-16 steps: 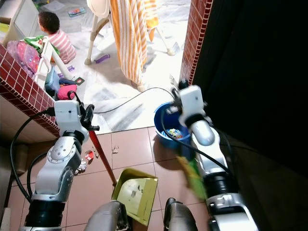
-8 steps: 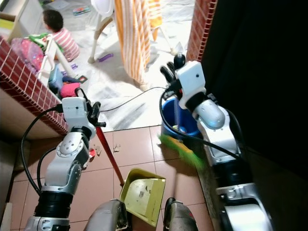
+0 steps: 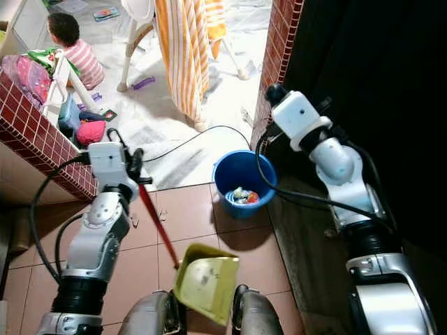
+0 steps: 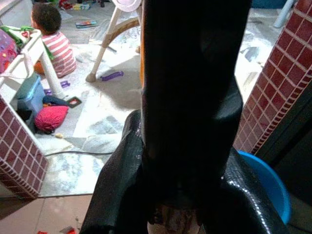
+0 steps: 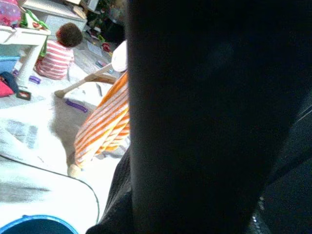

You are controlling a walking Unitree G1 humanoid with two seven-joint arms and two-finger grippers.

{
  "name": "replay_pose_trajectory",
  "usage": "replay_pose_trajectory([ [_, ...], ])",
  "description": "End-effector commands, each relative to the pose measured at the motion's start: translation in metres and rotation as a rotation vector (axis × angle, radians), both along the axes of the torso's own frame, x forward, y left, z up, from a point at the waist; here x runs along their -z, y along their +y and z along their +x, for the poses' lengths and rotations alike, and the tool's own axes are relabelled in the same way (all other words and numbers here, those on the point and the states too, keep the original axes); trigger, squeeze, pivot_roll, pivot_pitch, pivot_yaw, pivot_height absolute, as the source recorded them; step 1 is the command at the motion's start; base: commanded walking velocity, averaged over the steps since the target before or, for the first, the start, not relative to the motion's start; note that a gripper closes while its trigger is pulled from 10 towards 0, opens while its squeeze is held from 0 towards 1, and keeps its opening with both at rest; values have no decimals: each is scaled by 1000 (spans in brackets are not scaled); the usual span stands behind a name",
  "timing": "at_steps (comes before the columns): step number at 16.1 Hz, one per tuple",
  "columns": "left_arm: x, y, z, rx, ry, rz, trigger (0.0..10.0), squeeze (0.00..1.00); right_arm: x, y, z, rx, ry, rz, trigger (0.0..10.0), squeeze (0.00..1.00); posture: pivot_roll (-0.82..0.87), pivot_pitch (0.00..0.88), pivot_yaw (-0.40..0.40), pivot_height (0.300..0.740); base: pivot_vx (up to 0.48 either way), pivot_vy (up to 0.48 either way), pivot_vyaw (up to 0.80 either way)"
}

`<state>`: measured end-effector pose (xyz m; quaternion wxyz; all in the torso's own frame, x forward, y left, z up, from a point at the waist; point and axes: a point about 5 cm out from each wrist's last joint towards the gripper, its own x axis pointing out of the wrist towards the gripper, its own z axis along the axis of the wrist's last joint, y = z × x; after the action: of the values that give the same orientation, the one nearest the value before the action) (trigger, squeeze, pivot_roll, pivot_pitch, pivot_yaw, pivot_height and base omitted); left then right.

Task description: Sweep floor

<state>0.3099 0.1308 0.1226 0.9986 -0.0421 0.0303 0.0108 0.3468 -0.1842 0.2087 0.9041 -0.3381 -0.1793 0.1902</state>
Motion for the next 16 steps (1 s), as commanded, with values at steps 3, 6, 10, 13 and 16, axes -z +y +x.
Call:
replay_pose_trajectory([
  [3,-8,1,3,-2,-32,5,10000,0,4,-3,-2,-12,-29,-58,10000,0,-36,152,20,740,0,0,0],
  [6,-7,6,1,-11,-26,13,10000,0,26,-3,-6,-3,37,-58,10000,0,-14,153,19,740,0,0,0],
  [10,-9,14,1,-32,-26,25,10000,0,62,-3,-10,30,154,-7,10000,0,9,154,11,740,0,0,0],
  [13,-9,18,1,-48,-28,27,10000,0,91,-4,-12,90,283,56,10000,0,18,147,1,740,0,0,0],
  [16,-9,17,2,-52,-28,24,10000,0,93,2,-8,107,326,196,10000,0,14,137,-4,740,0,0,0],
])
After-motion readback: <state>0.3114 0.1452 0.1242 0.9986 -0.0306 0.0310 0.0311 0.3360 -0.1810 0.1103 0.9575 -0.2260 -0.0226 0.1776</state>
